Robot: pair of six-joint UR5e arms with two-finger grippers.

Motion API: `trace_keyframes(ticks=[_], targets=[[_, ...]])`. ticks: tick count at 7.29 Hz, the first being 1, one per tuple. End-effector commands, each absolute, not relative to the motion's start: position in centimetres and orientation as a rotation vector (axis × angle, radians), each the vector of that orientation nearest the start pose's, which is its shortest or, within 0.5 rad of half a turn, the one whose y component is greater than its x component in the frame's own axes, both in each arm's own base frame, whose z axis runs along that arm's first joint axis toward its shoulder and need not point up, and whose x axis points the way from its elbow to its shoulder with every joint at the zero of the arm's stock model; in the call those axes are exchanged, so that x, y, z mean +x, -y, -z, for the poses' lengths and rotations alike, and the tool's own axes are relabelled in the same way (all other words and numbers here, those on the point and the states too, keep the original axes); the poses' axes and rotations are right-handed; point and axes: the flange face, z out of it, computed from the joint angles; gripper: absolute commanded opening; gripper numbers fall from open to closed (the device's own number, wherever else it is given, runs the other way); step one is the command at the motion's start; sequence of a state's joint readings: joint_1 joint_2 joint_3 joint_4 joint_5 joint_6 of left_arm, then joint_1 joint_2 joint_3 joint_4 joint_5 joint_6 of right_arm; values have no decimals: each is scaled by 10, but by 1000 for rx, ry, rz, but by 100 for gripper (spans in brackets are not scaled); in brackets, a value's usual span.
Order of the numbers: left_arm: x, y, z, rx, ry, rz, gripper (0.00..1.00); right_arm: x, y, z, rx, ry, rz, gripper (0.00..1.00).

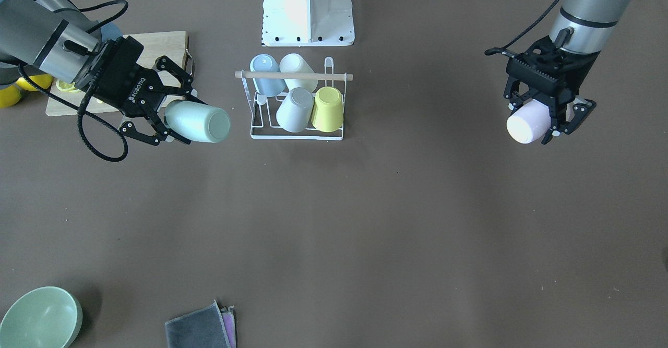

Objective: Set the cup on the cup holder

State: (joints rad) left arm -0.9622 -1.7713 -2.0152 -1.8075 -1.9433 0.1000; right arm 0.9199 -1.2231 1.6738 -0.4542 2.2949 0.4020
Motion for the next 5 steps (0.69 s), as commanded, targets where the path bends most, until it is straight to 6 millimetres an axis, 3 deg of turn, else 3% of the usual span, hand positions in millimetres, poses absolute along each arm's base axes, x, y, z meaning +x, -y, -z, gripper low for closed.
trace_keyframes(ticks=[1,2,5], targets=[[232,484,-344,1037,-714,-854,55,-305,489,-305,1170,1288,738,32],[240,470,-334,1130,-782,-859,55,-323,473,-306,1215,1353,691,32],[300,379,-297,1383,-1200,-859,55,-370,432,-312,1322,1459,631,32]])
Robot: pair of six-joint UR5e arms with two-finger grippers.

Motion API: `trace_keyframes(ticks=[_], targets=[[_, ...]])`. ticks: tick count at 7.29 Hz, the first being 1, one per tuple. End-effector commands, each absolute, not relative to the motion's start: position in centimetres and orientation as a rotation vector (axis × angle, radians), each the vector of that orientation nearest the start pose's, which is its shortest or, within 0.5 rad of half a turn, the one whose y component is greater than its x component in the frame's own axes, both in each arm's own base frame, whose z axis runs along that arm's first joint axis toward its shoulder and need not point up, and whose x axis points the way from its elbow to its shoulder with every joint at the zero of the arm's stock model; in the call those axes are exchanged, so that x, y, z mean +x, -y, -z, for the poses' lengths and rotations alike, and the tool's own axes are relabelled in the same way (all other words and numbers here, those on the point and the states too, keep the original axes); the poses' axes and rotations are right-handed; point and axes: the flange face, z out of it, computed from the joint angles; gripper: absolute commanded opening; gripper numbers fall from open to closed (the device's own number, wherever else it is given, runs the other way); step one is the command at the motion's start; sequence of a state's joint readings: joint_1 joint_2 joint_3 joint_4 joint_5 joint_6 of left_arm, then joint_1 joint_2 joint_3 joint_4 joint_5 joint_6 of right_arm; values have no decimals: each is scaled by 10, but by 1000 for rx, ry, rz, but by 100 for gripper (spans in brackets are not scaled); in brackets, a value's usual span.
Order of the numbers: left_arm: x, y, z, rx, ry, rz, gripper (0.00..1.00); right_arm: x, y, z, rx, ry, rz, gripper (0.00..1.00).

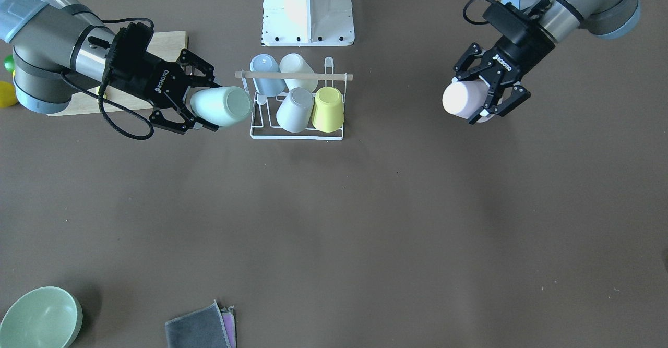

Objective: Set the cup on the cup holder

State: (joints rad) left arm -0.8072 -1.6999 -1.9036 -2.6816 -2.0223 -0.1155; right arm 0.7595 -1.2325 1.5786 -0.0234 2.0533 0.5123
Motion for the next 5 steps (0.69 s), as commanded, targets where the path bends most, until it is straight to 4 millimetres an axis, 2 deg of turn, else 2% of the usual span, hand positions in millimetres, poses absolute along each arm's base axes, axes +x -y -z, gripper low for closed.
trace_keyframes(ticks=[1,2,3,4,5], targets=[[308,353,-290,1477,-1315,-869,55,-388,420,-318,1306,1477,658,32],[311,332,-287,1555,-1419,-873,55,-407,408,-322,1318,1498,683,32],[316,318,-290,1631,-1488,-867,55,-414,401,-331,1330,1519,687,32],[333,301,-299,1697,-1568,-829,55,-417,398,-330,1345,1528,684,32],[358,297,-304,1763,-1626,-752,55,-416,398,-332,1349,1529,681,32]])
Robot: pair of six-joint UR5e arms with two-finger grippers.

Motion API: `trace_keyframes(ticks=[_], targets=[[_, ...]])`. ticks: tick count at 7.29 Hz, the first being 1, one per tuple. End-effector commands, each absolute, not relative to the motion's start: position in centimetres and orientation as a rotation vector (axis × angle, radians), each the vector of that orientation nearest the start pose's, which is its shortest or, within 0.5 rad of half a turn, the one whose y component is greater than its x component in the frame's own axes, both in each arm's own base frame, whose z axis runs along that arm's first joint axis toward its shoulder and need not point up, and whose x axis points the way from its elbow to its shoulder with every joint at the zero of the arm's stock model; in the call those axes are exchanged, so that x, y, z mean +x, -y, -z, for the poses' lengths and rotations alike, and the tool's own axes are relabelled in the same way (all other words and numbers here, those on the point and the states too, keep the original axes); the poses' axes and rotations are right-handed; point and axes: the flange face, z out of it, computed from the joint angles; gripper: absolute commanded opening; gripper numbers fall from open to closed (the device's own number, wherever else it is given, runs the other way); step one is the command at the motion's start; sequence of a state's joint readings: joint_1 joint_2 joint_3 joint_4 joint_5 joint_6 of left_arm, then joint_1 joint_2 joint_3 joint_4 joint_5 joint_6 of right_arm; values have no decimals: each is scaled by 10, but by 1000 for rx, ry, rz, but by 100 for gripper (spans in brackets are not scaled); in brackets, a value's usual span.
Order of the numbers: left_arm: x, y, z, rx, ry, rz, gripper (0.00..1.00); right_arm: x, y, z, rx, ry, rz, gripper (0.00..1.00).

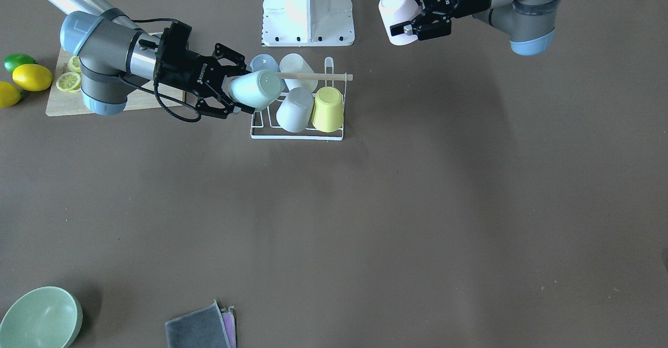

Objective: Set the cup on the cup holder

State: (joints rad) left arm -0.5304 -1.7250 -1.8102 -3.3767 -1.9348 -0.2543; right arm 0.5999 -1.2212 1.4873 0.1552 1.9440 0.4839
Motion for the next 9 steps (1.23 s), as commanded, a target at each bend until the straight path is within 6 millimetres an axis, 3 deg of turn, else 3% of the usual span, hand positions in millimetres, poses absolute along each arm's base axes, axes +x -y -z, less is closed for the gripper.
trace_keyframes(ticks=[1,2,4,5,8,9], targets=[[390,307,-301,1806,-1654,-734,55,-417,397,-331,1349,1531,682,32],[418,321,-289,1834,-1670,-723,55,-418,397,-332,1346,1529,681,32],[449,328,-266,1883,-1704,-667,55,-423,393,-333,1337,1535,686,33],[461,329,-265,1896,-1714,-665,55,-425,393,-336,1331,1533,687,33],[492,295,-284,2016,-1626,-766,55,-425,392,-340,1322,1531,692,45],[492,292,-289,2085,-1583,-782,56,-425,392,-338,1324,1533,689,55]])
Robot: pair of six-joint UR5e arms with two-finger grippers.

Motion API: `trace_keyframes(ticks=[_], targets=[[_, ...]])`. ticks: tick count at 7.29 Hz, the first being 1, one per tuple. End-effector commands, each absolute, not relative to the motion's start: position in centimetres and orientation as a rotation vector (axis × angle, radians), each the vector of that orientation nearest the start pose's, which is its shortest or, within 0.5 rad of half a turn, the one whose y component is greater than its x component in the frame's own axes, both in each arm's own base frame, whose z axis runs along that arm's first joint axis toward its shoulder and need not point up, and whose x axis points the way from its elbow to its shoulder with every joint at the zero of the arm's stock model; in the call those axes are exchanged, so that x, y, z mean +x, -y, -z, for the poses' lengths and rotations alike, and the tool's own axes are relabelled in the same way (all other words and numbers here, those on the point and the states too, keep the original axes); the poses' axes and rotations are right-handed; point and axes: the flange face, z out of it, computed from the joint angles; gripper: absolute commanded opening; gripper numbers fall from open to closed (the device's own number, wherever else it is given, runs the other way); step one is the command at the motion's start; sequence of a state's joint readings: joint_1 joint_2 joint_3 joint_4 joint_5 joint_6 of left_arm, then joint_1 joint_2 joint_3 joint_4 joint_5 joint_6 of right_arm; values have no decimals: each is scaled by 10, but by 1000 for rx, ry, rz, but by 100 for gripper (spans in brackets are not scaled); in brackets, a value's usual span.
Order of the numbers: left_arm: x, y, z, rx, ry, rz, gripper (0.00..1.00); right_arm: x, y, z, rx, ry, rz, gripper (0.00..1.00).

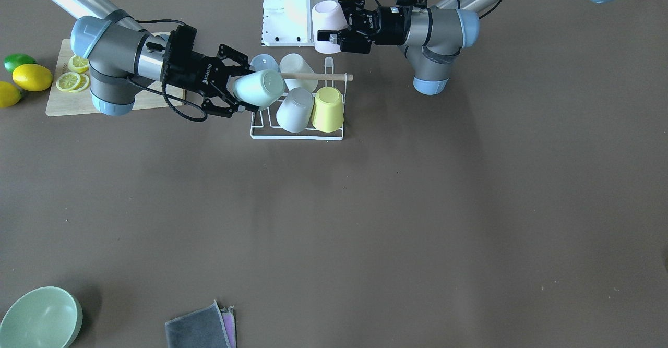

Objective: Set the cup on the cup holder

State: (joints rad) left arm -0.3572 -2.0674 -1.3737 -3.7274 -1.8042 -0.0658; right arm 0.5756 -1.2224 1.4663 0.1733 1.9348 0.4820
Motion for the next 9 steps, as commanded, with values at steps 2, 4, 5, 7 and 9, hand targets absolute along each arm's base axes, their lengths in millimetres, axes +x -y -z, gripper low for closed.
trace_keyframes(ticks=[2,4,5,7,9], targets=[[494,294,-297,-2742,2008,982,56,-426,393,-335,1327,1532,686,84],[499,296,-299,-2749,2016,989,56,-425,394,-336,1327,1532,687,99],[504,297,-302,-2748,2028,1006,56,-424,395,-335,1328,1529,685,99],[507,294,-303,-2738,2045,1013,56,-411,405,-334,1339,1523,680,99],[509,293,-306,-2734,2052,1027,56,-388,424,-332,1305,1506,741,99]])
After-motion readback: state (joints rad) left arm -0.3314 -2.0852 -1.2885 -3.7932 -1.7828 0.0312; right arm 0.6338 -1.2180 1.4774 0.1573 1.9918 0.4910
